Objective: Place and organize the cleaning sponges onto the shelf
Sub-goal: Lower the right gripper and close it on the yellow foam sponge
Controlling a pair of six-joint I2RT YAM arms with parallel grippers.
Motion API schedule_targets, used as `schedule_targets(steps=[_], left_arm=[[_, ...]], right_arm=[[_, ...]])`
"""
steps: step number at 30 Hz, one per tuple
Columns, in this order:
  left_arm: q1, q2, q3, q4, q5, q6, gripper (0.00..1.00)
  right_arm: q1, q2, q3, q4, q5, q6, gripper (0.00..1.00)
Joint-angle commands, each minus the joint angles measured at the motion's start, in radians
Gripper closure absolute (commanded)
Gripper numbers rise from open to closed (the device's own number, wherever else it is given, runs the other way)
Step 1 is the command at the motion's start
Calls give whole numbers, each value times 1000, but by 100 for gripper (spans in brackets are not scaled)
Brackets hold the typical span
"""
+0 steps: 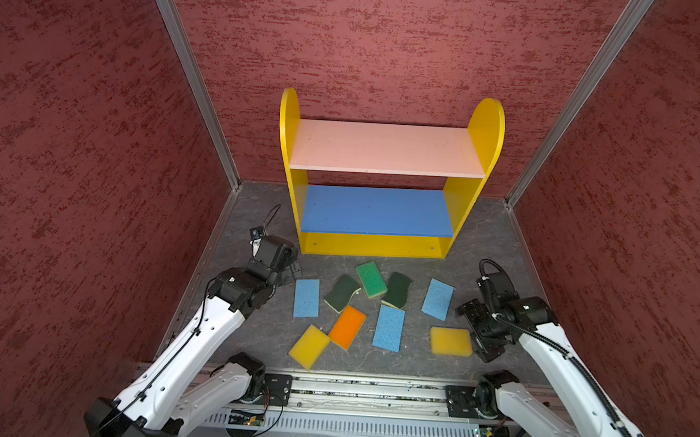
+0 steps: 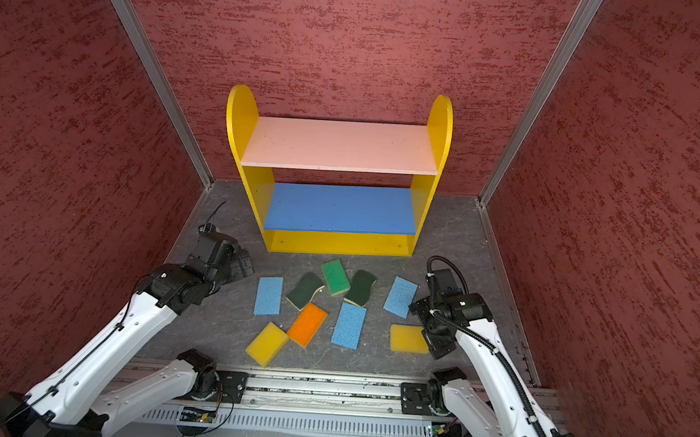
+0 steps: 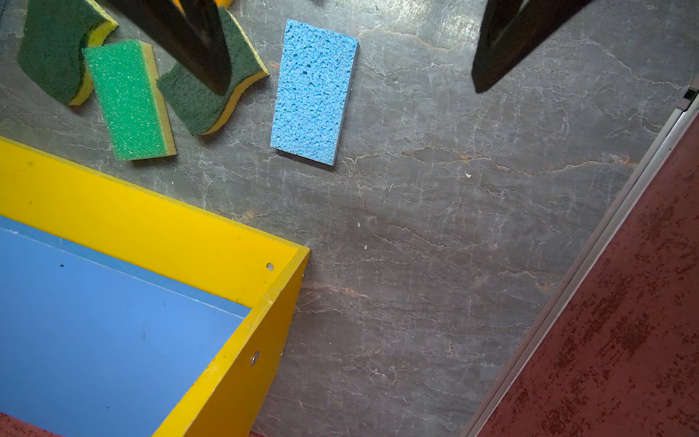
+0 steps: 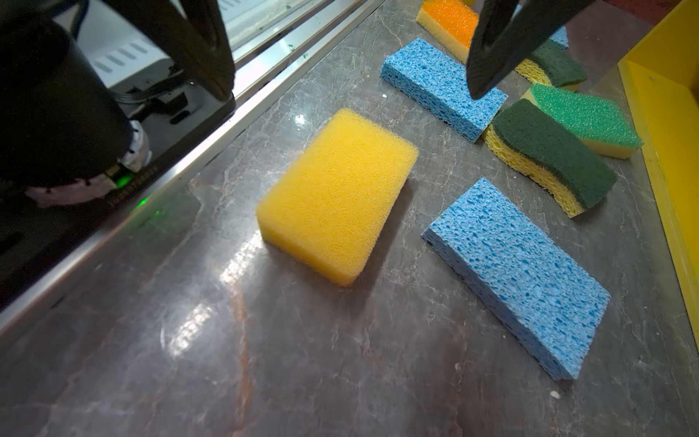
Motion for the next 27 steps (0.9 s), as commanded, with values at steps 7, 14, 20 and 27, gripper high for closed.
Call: schedule_targets(steps=[7, 14, 20, 27], left_arm=[[9, 52, 42, -31, 45, 10, 1], [9, 87, 58, -25, 65, 14, 1], [9, 101, 83, -20, 82, 14, 1], [8, 97, 84, -5, 92, 7, 1]], right_arm=[[11, 69, 3, 24, -15, 81, 2], [17, 95, -98, 125, -48, 102, 6], [18, 94, -147, 178, -31, 102, 9], [18, 95, -188, 246, -11, 104, 11]])
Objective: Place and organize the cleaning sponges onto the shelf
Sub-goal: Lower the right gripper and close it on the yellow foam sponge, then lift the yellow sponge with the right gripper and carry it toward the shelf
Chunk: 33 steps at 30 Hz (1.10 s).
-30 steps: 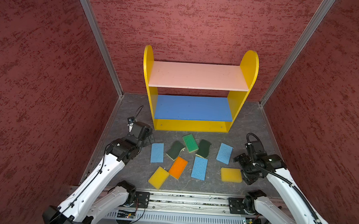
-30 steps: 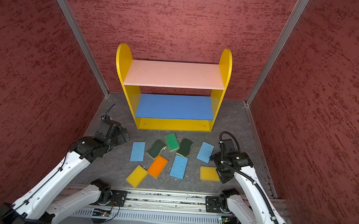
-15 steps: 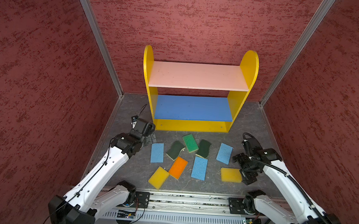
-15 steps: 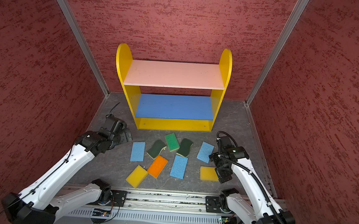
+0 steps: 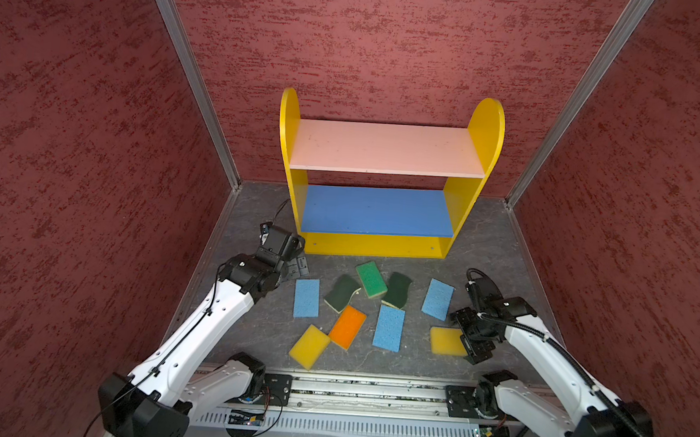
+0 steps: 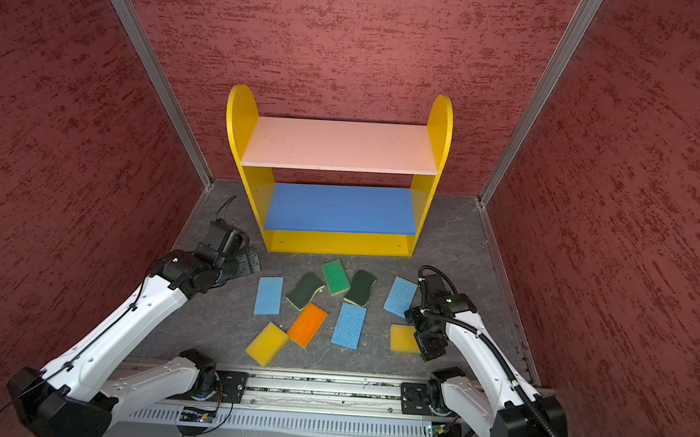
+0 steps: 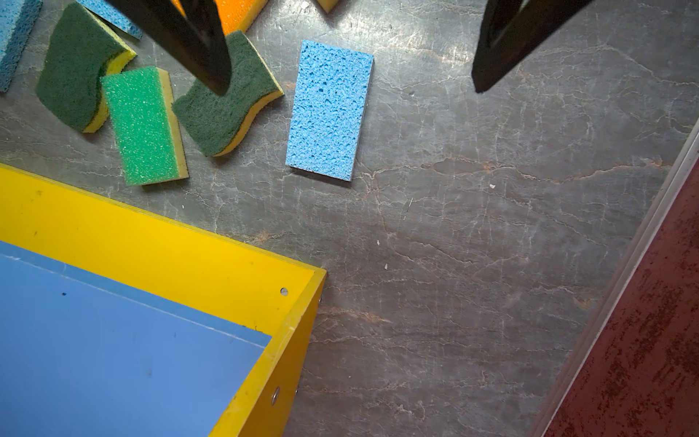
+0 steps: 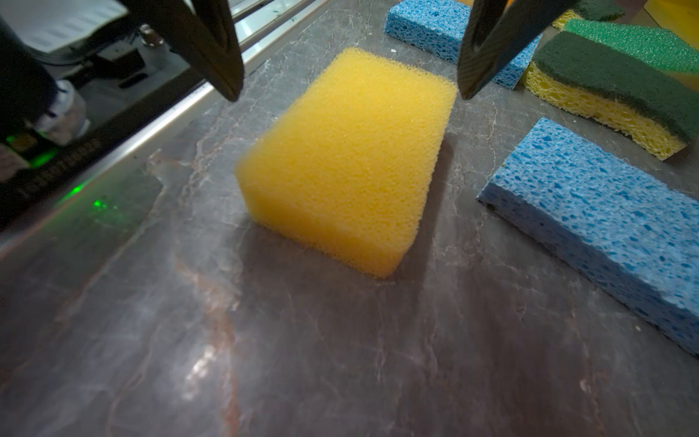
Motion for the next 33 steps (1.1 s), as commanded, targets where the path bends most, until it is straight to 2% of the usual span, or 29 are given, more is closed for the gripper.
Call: schedule_targets(steps=[1, 12, 28, 33], left_arm=[[2, -3, 21, 13, 13, -1, 1], [-1, 16, 49, 8, 13, 12, 1], [-12, 29, 70, -2, -7, -1, 1], [-17, 25, 66, -3, -17, -6, 0]], right_arm=[[9, -7, -22, 48, 32, 30, 11], [15, -26, -88, 101, 50, 90, 12], [16, 47, -66, 194, 142, 10, 13], [17, 18, -74, 190, 171, 3, 17]])
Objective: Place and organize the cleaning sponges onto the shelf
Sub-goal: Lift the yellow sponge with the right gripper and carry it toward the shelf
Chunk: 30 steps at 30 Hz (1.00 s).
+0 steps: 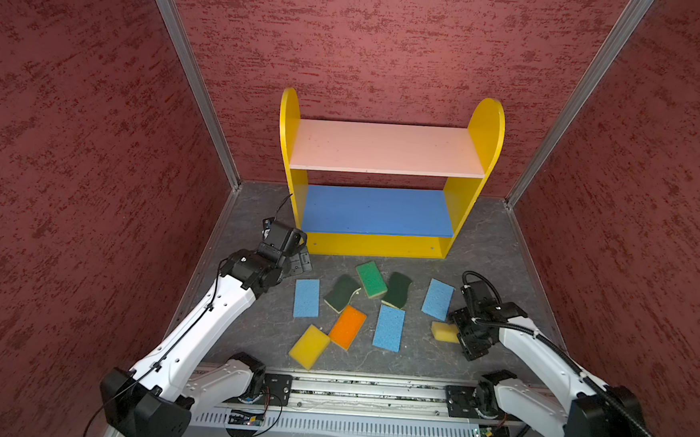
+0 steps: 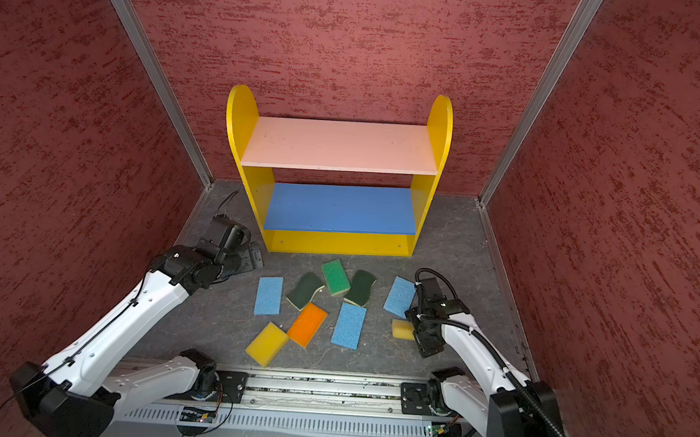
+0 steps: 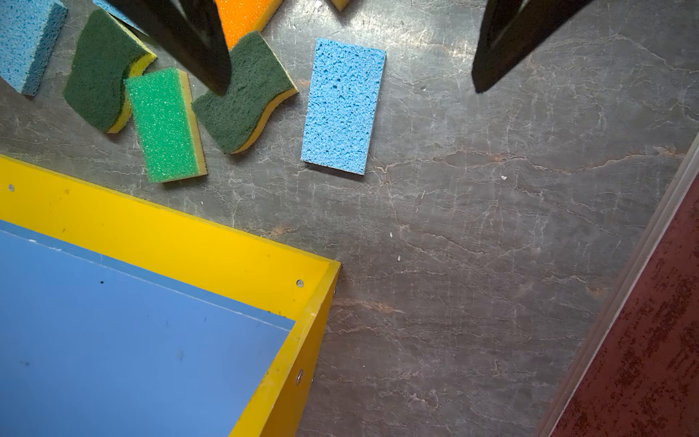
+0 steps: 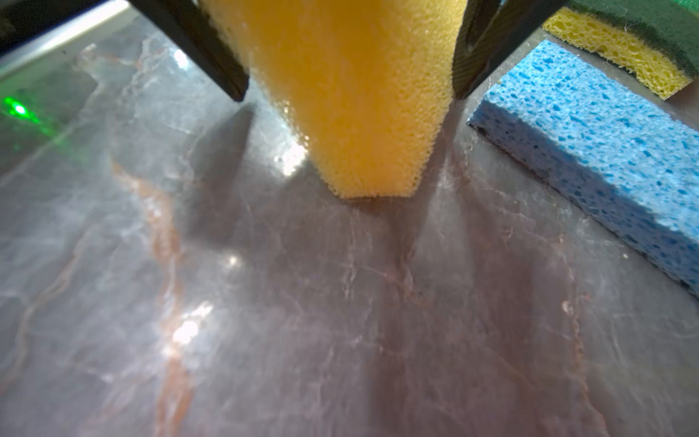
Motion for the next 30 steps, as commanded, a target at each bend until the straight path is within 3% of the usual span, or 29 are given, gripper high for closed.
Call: schedule_targets(steps=[1, 10, 16, 30], left_arm=[[-8, -6, 19, -1, -24, -7, 0], [-23, -8, 21, 6, -33, -10, 2], [-31, -7, 16, 5, -37, -19, 2], [-48, 3, 18, 15, -45, -25, 3]], right_arm=[[7, -34, 17, 3, 72, -2, 19], [9, -63, 17, 8, 78, -45, 41], [7, -52, 32, 24, 100, -124, 50], [8, 25, 116, 24, 200, -356, 58]])
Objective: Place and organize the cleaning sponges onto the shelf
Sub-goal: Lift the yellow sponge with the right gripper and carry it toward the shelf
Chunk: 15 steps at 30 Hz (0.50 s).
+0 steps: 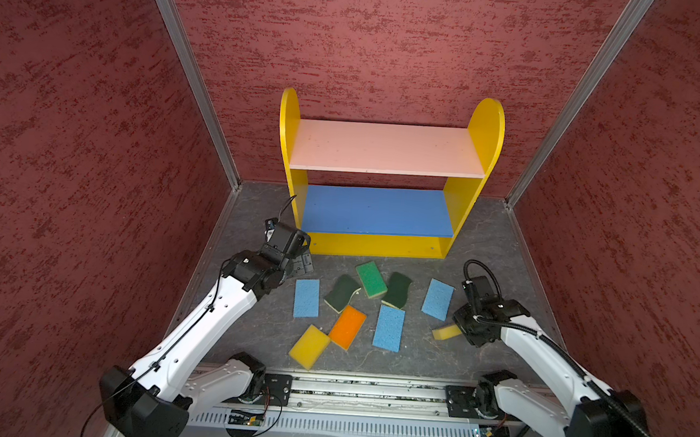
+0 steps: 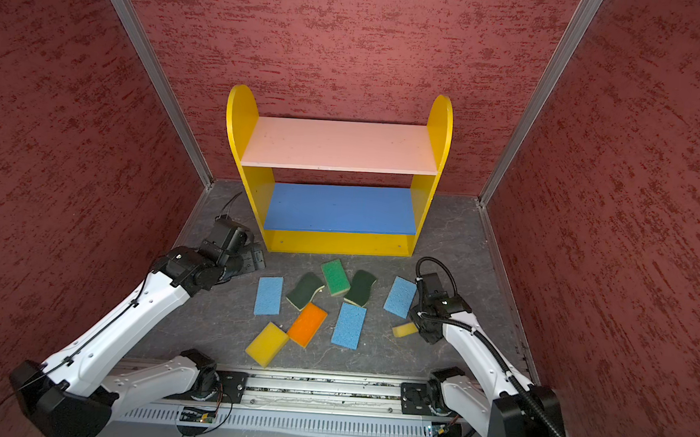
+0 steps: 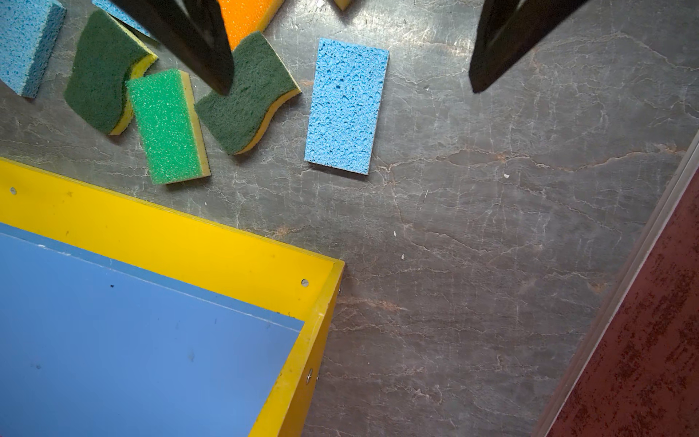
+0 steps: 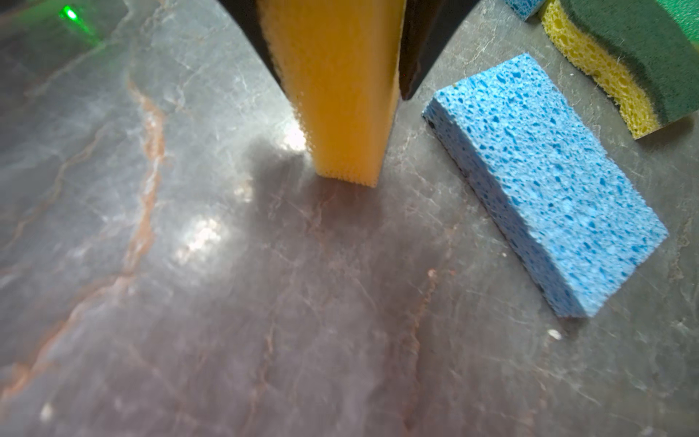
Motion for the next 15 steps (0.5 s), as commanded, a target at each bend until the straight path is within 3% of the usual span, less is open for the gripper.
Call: schedule_targets(steps=[1, 7, 15], left_arm=[[-8, 4, 18, 14, -16, -6, 3], [-14, 6, 13, 20, -18, -12, 4], [-20, 11, 22, 14, -24, -10, 5]], right_arm=[[5, 13, 55, -1, 79, -83, 58], [5, -11, 39, 96, 86, -175, 64], [3, 130, 87, 104, 59, -268, 76]])
